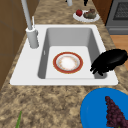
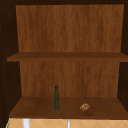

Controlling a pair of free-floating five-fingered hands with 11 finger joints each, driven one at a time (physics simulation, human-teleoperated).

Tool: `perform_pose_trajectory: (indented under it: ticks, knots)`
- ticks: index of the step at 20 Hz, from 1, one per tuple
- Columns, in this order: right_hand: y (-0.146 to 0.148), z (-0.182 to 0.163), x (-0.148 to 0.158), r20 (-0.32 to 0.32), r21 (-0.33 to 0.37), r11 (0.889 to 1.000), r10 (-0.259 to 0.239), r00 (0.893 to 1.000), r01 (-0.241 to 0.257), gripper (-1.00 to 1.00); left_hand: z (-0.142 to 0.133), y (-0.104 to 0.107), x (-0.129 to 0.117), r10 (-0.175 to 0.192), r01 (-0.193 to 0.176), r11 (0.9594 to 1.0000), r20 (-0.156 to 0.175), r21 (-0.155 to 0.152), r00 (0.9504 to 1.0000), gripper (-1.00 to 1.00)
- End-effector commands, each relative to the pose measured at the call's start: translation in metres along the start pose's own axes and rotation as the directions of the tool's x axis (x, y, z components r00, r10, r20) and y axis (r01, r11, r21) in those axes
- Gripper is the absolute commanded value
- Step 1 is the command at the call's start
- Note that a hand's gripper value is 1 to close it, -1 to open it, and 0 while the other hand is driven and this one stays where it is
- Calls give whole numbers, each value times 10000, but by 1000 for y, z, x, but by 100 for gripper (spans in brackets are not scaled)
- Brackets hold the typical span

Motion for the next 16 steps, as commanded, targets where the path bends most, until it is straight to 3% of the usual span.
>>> perform_pose_trajectory:
  ticks: [1,10,16]
  knots:
    - [-15,-18,17,48,-750,9972,-54,10000,57,-100,0,0,0,0,0,10000,0,0,10000,0]
    - [-48,-62,55,50,-1817,9833,134,9999,-123,-100,0,0,0,0,0,10000,0,0,10000,0]
    - [-61,-96,85,114,-1935,9807,319,9994,-291,-100,0,0,0,0,0,10000,0,0,10000,0]
